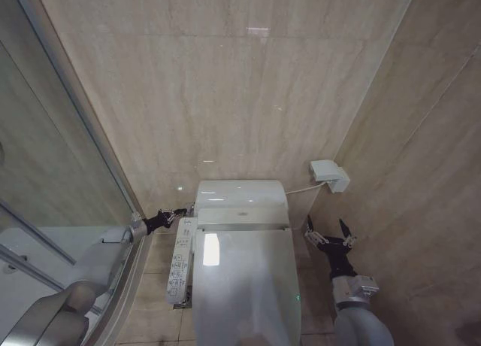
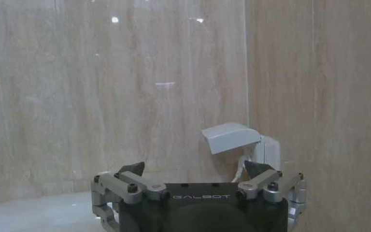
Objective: Open the toilet lid, clean the toilet bowl with a toilet brush, close the toilet lid, and flush.
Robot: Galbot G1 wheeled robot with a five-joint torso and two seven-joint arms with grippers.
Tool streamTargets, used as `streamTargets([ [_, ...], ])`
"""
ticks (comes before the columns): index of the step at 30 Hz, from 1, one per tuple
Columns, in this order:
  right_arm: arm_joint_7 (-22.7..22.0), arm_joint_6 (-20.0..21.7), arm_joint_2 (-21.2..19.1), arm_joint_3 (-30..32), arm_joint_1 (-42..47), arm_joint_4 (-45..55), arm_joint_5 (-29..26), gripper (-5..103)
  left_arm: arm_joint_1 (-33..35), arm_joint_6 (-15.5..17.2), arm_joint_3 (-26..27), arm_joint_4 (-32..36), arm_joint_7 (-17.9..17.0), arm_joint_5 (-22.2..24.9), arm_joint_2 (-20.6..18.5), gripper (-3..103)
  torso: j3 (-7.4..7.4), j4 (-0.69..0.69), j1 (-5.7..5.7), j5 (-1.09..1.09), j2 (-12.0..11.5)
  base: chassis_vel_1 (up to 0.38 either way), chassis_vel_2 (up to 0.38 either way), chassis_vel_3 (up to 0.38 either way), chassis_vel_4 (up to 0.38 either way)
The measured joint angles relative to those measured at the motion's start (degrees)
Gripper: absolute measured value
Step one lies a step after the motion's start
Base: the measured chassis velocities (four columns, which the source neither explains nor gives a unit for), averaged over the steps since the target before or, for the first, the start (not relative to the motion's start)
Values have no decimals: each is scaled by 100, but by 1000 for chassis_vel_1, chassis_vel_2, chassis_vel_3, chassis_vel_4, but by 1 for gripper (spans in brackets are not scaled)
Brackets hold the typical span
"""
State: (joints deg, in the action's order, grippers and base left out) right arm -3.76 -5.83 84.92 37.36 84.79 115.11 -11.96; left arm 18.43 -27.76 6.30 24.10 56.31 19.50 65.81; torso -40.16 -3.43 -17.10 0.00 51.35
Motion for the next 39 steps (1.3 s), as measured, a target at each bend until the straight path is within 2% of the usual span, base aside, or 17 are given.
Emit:
streamTargets([
  [20,0,0,0,0,0,0,0,100,-53,-39,20,-160,16,-16,214,0,0,0,0,1,0,0,0,0,0],
  [26,0,0,0,0,0,0,0,100,-30,-33,289,-317,18,-281,256,0,-1,1,1,0,1,0,0,0,0],
  [39,0,0,0,0,0,0,0,100,-108,-30,391,-430,-2,-324,250,0,-1,1,1,0,1,0,0,0,0],
])
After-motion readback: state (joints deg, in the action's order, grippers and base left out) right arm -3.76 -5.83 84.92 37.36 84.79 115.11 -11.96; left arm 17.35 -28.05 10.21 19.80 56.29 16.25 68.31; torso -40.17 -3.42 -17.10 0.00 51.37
